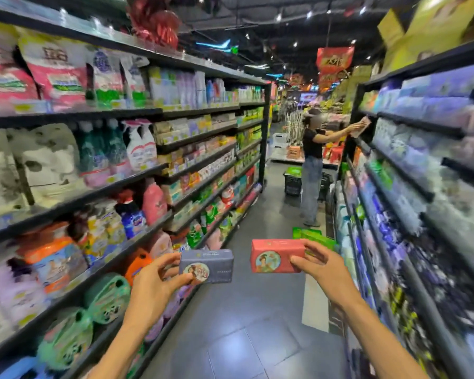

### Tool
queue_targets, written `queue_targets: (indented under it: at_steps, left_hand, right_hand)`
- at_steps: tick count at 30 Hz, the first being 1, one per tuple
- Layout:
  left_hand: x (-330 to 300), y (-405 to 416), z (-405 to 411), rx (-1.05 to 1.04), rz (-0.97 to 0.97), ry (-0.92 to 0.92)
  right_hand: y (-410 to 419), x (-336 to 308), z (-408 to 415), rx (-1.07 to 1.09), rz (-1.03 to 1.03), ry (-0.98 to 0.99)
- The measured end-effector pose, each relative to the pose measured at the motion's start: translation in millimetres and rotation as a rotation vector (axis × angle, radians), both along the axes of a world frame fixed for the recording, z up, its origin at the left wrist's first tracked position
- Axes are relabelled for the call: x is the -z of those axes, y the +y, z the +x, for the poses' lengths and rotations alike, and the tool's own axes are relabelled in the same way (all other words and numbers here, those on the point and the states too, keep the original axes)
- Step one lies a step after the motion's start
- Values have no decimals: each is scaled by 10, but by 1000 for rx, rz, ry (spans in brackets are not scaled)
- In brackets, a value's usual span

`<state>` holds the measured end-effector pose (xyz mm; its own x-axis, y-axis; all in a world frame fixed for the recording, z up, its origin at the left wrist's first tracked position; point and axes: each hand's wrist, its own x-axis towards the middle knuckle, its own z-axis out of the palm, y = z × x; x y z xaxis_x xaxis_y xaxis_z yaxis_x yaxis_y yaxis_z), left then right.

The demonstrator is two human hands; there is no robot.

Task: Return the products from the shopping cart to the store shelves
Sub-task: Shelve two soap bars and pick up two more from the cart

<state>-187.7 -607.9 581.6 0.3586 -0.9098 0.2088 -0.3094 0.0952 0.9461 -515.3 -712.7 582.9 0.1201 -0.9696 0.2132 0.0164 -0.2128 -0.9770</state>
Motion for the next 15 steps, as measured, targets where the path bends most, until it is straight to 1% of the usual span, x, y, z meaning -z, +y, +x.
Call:
queue_targets:
  at_steps: [5, 7, 11, 15]
  left_hand:
    - [28, -1182, -130, 53, -49, -67]
    - [80, -1724, -123, 59, -55, -54]
    - [140, -2863, -49, 88, -54, -54]
    - [69, -3854, -3, 107, -66, -73]
  right_hand:
    - [-942, 27, -252, 76, -3, -13]
    - [-1375, 51, -311, 98, 0, -17]
    - [-2322, 11, -328, 115, -1, -5]
    - [-3216, -112, -227, 158, 22, -27]
